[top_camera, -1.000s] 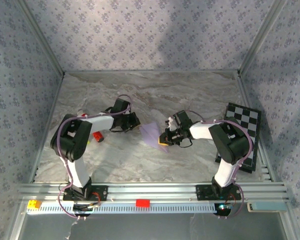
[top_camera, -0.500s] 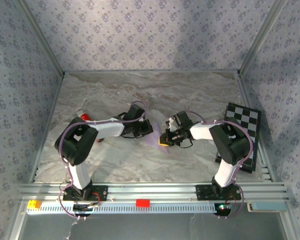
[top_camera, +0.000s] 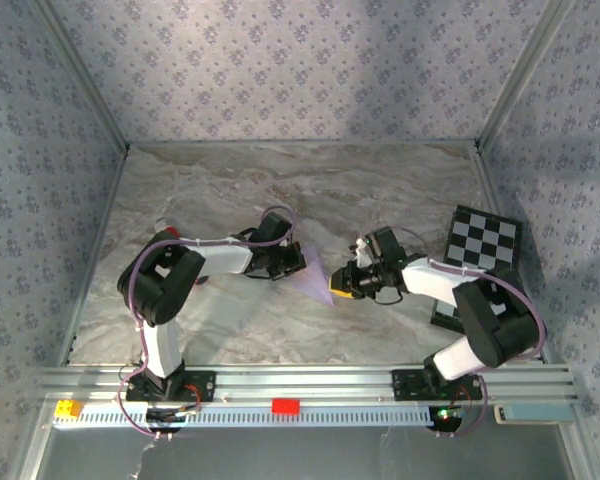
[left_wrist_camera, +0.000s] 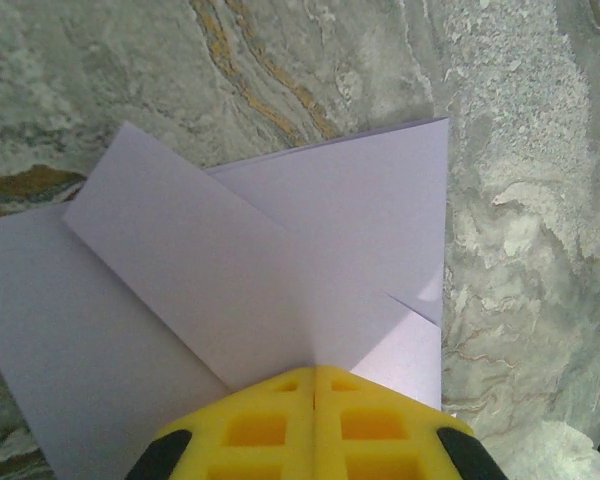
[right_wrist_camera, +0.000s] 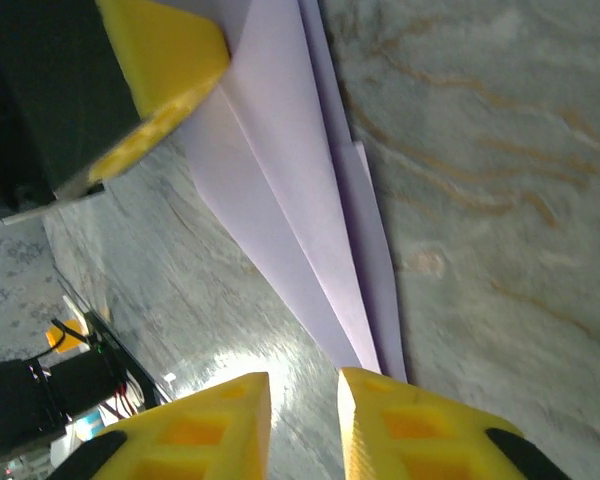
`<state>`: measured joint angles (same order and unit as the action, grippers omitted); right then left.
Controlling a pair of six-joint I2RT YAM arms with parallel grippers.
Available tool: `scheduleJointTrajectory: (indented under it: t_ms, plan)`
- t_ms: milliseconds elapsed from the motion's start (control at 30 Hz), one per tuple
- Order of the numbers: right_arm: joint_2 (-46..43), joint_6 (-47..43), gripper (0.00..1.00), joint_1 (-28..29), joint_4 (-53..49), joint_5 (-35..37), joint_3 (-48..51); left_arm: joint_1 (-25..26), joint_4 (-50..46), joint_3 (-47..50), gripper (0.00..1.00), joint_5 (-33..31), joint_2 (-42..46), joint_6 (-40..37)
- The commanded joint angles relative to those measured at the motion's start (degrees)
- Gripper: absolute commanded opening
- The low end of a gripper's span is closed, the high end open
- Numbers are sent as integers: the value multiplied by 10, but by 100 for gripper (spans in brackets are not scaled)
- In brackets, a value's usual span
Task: Fold a paper plane with a square sheet of paper (pick it up from the middle)
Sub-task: Fourth fold the wing at the center of the table.
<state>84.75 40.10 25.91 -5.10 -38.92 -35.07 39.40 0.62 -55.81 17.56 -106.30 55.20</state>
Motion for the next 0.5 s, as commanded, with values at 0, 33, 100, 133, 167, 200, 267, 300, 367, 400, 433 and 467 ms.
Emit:
scheduleJointTrajectory:
  t_ms: [0, 33, 100, 133, 167, 200, 267, 300, 367, 400, 433, 467]
  plan:
    - [-6, -7, 27, 6, -66, 7, 19, 0, -11, 14, 5, -6, -2, 7]
    - [-8, -6, 28, 7, -71, 11, 23, 0, -12, 14, 5, -6, -1, 8]
    - [-13, 1, 29, 10, -67, 19, 36, 0, -15, 14, 5, -6, 0, 10]
    - [-14, 2, 29, 10, -68, 18, 39, 0, -16, 13, 5, -5, 0, 10]
    - [-16, 4, 29, 12, -67, 16, 42, 0, -17, 13, 5, -6, 0, 10]
    - [-17, 5, 29, 12, -68, 15, 44, 0, -18, 13, 5, -5, 0, 11]
    - [-18, 7, 29, 16, -66, 13, 47, 1, -18, 13, 5, -4, 0, 13]
    - [-19, 10, 29, 17, -61, 12, 49, 0, -18, 12, 5, -3, -1, 13]
    - [-17, 15, 29, 18, -52, 9, 49, 0, -16, 11, 5, -1, -2, 15]
    - [-16, 17, 29, 18, -47, 6, 49, 0, -16, 10, 4, -1, -3, 15]
    - [-14, 20, 29, 18, -44, 3, 47, 0, -16, 9, 4, 0, -4, 15]
    - [-11, 22, 29, 19, -42, 1, 43, 0, -16, 8, 4, 0, -4, 15]
